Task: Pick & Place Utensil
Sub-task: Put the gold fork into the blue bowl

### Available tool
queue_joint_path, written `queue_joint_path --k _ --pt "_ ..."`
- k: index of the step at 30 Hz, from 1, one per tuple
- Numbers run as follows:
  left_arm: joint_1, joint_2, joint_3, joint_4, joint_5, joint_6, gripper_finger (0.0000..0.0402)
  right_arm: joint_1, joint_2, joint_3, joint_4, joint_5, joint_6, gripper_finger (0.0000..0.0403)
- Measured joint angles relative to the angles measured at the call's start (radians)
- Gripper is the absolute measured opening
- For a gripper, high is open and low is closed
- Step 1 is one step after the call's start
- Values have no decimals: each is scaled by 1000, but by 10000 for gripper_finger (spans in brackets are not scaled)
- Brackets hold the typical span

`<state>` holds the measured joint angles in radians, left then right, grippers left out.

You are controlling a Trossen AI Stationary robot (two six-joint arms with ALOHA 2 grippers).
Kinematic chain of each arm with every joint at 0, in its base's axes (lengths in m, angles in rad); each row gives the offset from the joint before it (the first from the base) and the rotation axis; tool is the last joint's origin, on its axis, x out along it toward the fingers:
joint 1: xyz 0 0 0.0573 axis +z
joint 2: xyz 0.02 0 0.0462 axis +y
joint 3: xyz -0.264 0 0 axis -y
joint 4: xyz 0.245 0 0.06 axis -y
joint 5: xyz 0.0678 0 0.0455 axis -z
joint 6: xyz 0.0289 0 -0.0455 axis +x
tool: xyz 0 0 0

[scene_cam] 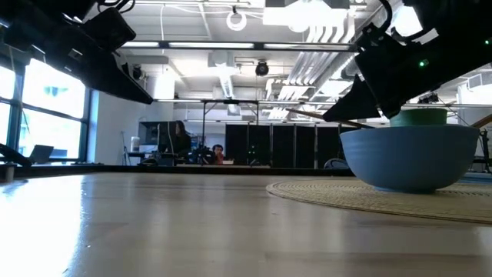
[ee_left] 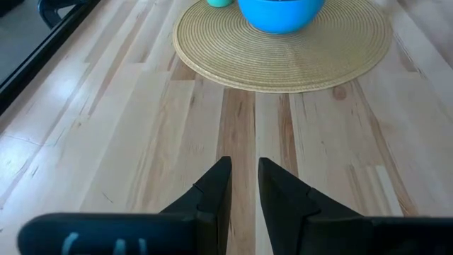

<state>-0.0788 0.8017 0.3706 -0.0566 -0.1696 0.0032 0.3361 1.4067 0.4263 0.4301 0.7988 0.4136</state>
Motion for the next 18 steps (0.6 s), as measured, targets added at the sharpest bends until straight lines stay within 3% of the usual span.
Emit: queue_joint_path --k 18 --pt "0 0 0 -1 0 -1 66 12 0 0 -37 6 -15 23"
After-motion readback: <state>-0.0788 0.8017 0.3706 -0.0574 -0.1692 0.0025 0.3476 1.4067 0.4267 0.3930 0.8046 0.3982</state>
